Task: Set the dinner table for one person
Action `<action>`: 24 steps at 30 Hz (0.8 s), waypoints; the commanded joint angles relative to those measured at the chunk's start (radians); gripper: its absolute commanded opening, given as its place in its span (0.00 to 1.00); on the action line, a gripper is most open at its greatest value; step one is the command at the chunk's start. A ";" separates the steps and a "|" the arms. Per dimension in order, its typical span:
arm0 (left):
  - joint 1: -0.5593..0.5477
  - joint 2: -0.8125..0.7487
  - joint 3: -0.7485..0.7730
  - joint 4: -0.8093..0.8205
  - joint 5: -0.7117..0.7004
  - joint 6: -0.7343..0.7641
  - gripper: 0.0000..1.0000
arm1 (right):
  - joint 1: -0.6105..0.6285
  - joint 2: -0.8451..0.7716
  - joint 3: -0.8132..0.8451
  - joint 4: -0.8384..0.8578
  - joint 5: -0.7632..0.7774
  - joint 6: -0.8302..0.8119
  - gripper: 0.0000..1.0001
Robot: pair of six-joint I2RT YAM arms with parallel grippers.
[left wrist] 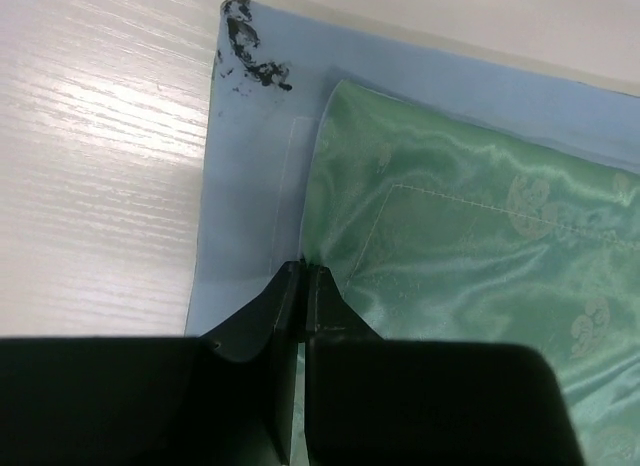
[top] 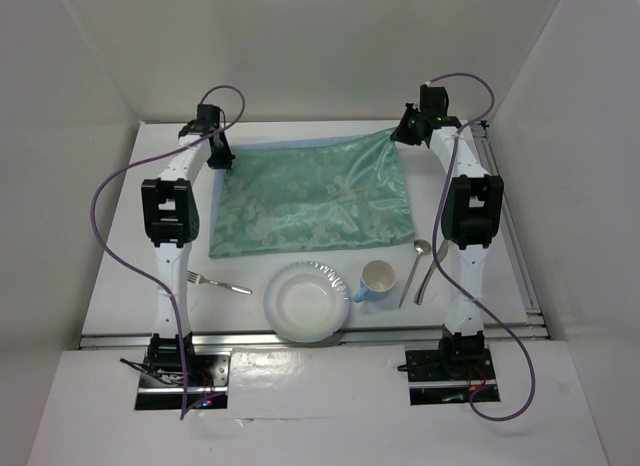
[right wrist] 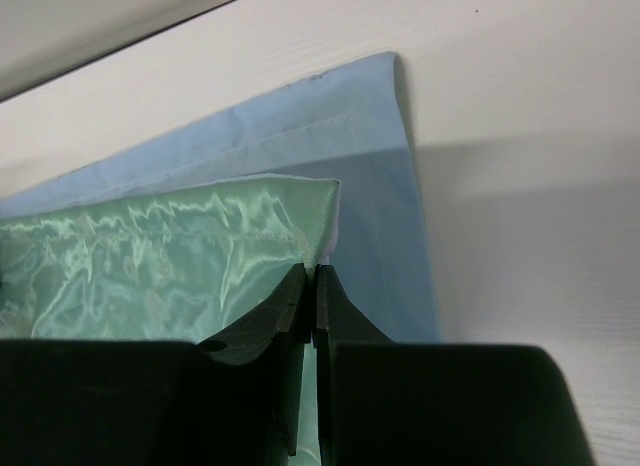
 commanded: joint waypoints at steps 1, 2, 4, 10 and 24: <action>-0.005 -0.113 -0.017 -0.011 -0.025 0.011 0.00 | 0.006 -0.030 0.017 -0.004 0.017 -0.015 0.00; -0.005 -0.130 -0.029 -0.011 -0.044 0.011 0.00 | 0.006 -0.030 0.018 -0.004 0.017 -0.024 0.00; -0.005 -0.191 -0.062 -0.002 -0.068 0.011 0.00 | 0.006 -0.041 0.027 -0.004 0.017 -0.025 0.00; 0.030 -0.278 -0.059 0.014 -0.061 0.011 0.00 | 0.015 -0.041 0.077 -0.004 -0.002 -0.025 0.00; 0.073 -0.151 0.064 0.034 0.017 -0.007 0.03 | 0.034 0.203 0.260 0.141 -0.146 0.017 0.26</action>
